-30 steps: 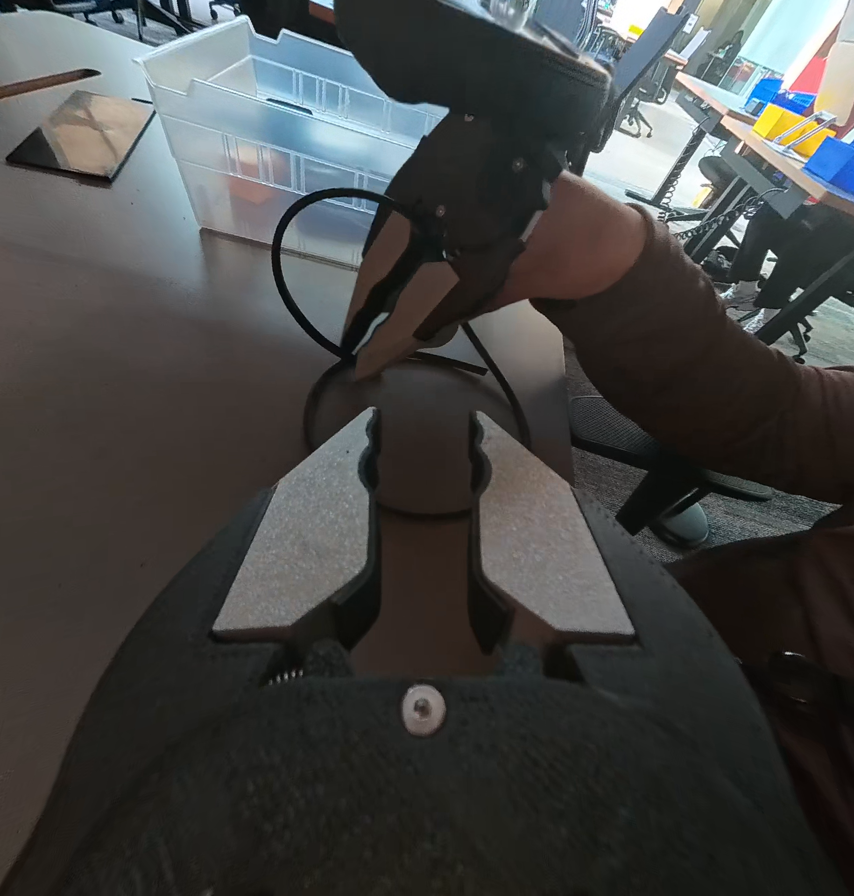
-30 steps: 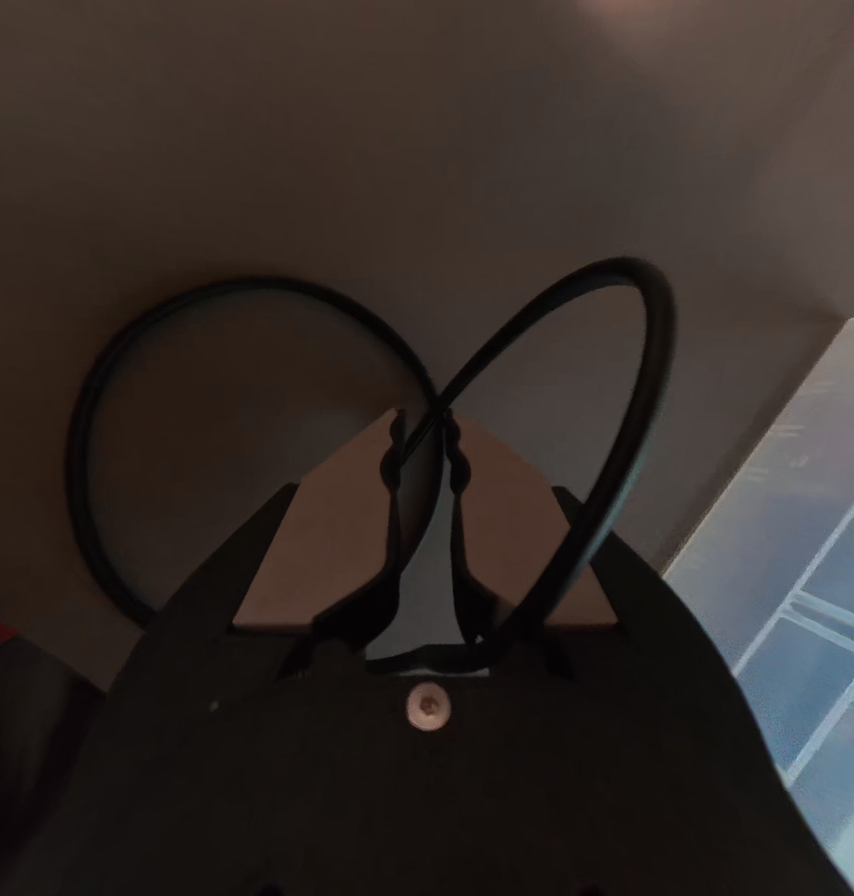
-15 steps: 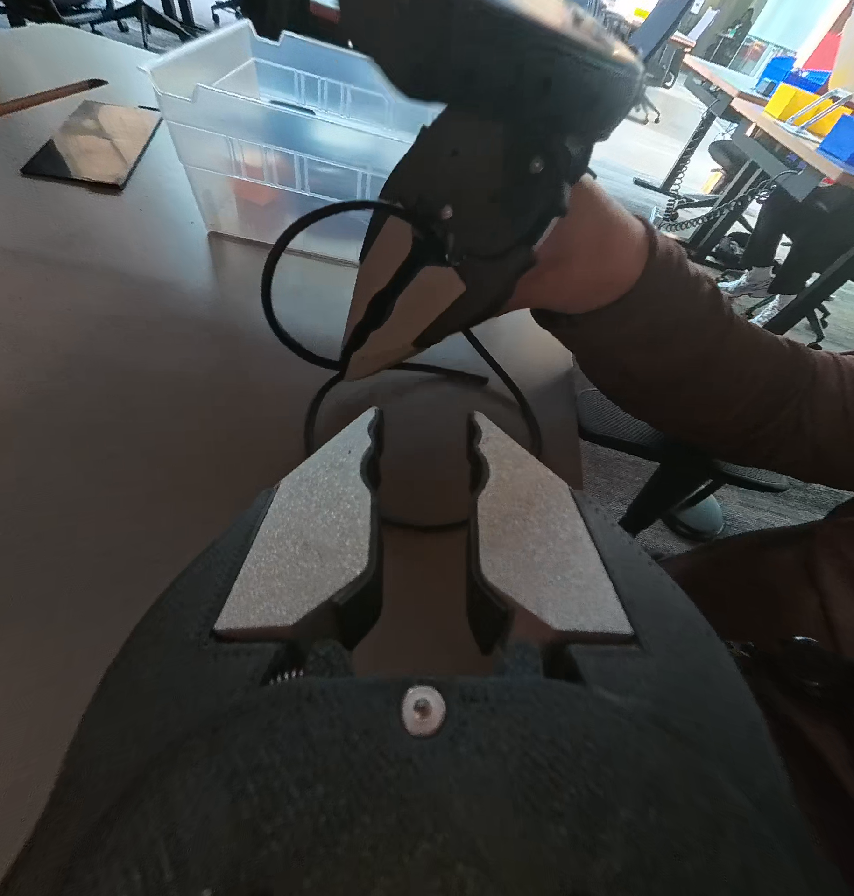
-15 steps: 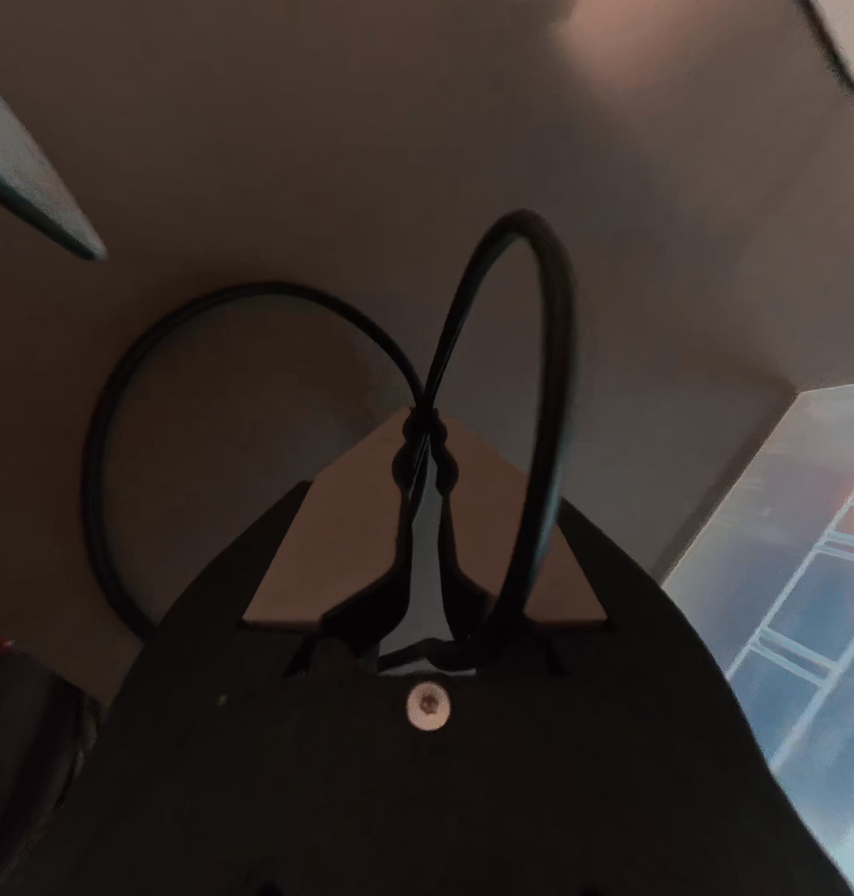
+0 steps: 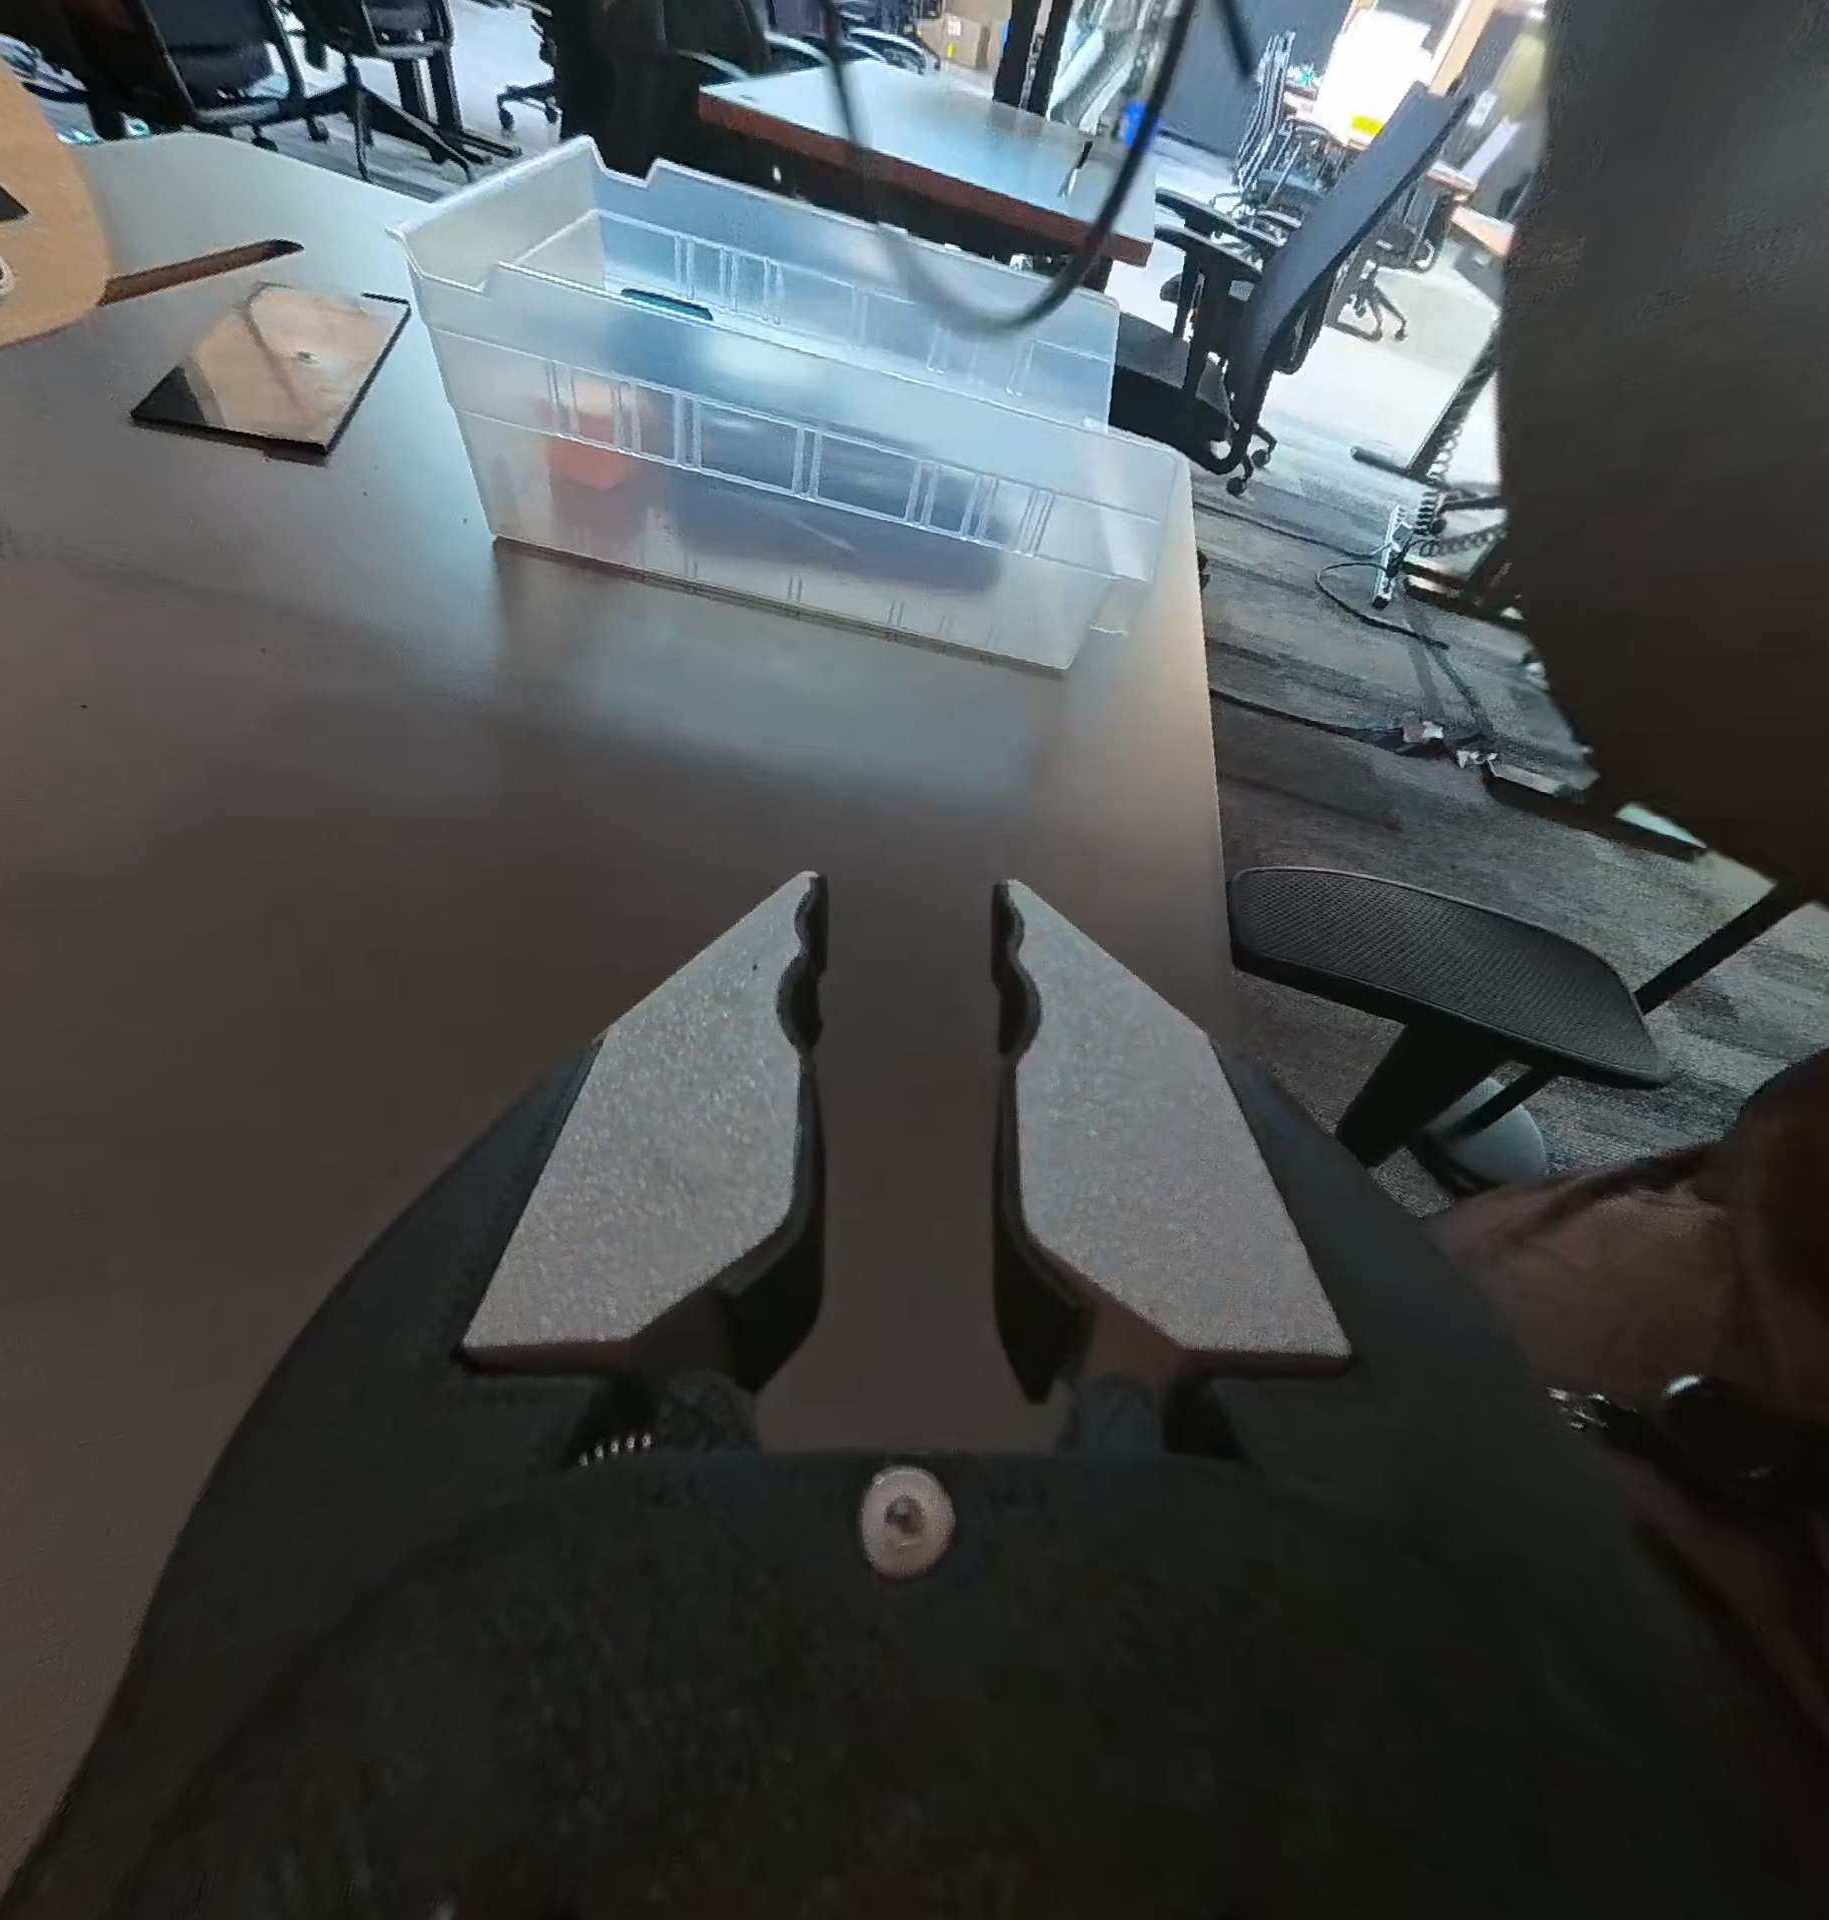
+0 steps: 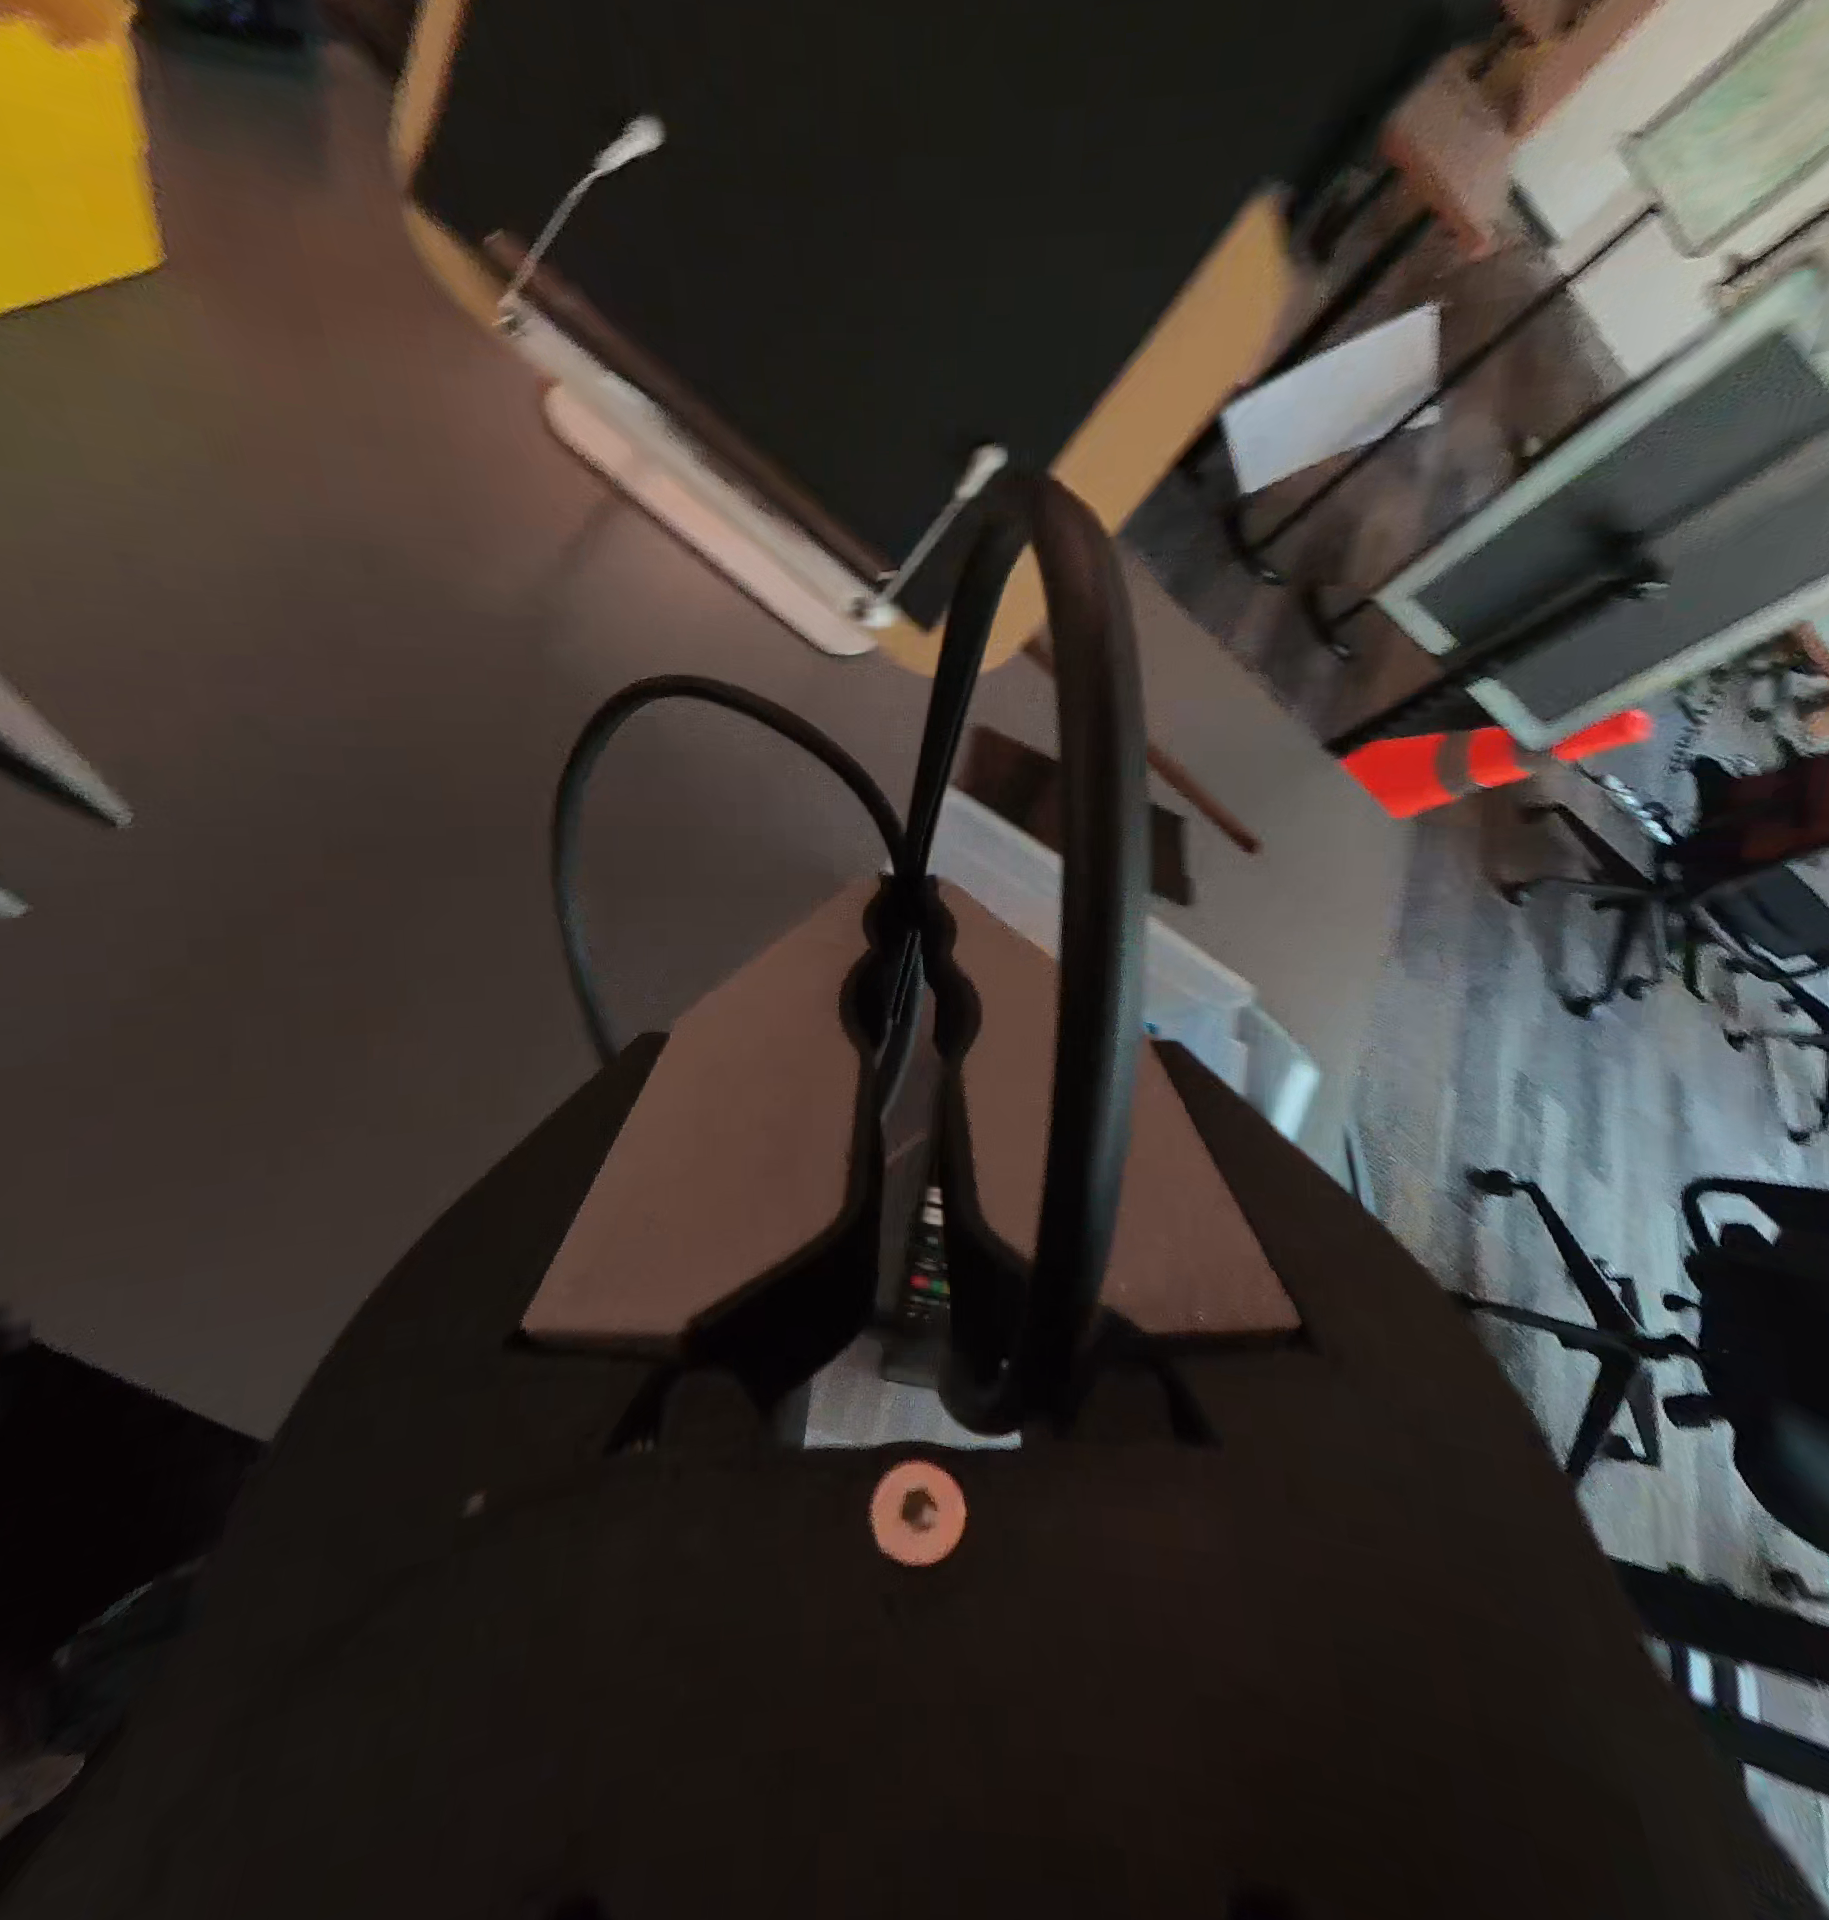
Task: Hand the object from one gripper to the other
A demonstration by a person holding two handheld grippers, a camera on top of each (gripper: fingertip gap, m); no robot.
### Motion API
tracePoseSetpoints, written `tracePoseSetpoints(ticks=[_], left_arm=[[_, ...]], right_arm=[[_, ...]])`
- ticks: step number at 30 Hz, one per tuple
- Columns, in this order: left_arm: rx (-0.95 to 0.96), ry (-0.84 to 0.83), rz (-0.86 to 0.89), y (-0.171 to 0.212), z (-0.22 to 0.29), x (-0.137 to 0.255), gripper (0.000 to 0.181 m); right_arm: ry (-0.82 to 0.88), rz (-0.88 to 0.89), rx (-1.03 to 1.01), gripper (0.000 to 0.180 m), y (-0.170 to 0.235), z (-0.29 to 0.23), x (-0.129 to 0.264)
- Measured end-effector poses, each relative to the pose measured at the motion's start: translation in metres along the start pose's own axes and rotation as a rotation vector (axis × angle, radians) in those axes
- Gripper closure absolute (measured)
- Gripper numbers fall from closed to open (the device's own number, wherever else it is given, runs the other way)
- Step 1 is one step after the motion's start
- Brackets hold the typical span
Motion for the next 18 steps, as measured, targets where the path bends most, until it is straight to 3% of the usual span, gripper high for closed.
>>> tracePoseSetpoints(ticks=[3, 6, 9, 12, 14, 15, 18], left_arm=[[0.019, 0.006, -0.004, 0.002, 0.001, -0.004, 0.153], [0.034, 0.004, -0.009, 0.003, 0.002, -0.006, 0.150], [0.034, 0.005, 0.004, -0.001, 0.004, -0.006, 0.149], [0.051, 0.011, 0.018, -0.006, 0.009, -0.004, 0.148], [0.067, 0.032, 0.036, -0.014, 0.017, 0.000, 0.145], [0.064, 0.041, 0.049, -0.020, 0.021, 0.003, 0.143], [0.019, 0.038, 0.089, -0.037, 0.030, 0.015, 0.143]], right_arm=[[0.092, -0.006, -0.027, 0.180, -0.008, 0.052, 0.022], [0.135, -0.057, -0.052, 0.180, 0.010, 0.086, 0.019], [0.122, -0.199, -0.104, 0.180, 0.063, 0.100, -0.013], [0.025, -0.441, -0.208, 0.176, 0.147, 0.084, -0.061], [-0.138, -0.614, -0.337, 0.153, 0.198, 0.053, -0.084], [-0.151, -0.690, -0.368, 0.152, 0.217, 0.047, -0.090], [-0.080, -0.701, -0.338, 0.148, 0.225, 0.059, -0.095]])
Point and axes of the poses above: each gripper's, where its closed fingertips meet, x back along the fingers, y out of its underside, z = x × y across the jaws, the point moved 2 cm from there along x, back along the fingers, and after that the axes turned 12 degrees about z, right-handed, at the moved point
